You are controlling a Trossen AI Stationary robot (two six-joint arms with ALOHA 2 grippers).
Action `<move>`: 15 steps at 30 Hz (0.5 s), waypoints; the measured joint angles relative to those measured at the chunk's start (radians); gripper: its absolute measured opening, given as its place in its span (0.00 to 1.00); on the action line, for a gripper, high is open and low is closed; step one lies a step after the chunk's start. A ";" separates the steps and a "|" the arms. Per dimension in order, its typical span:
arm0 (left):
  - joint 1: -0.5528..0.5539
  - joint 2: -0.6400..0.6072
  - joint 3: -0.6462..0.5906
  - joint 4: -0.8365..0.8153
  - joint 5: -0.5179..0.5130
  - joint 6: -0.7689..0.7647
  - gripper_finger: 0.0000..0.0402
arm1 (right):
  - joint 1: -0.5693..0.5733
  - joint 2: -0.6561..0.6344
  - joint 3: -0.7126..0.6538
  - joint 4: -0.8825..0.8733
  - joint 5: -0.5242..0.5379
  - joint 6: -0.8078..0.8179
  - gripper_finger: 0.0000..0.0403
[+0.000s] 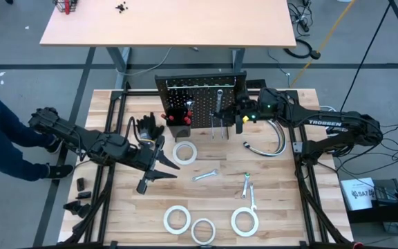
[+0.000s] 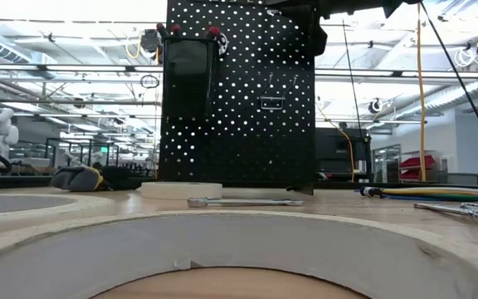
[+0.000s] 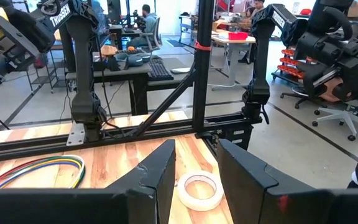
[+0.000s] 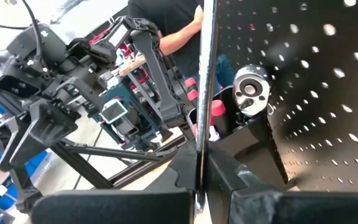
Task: Hang tools onto peg board
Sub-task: Hang the silver wrench on the peg board
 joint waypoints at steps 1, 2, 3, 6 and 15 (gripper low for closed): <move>0.000 0.000 0.000 0.000 0.000 0.000 0.30 | -0.001 0.000 0.000 0.000 0.000 0.007 0.01; 0.000 0.000 0.000 0.000 0.000 0.000 0.30 | -0.004 0.000 0.000 0.000 -0.001 0.013 0.01; 0.000 0.000 0.000 0.000 0.000 0.000 0.30 | -0.006 0.000 0.000 0.001 0.000 0.021 0.01; 0.000 0.000 0.000 0.000 0.000 -0.001 0.30 | -0.012 0.000 0.000 0.001 -0.003 0.034 0.01; 0.000 0.000 0.000 0.000 0.000 -0.002 0.30 | -0.014 0.000 0.000 -0.014 0.001 0.054 0.03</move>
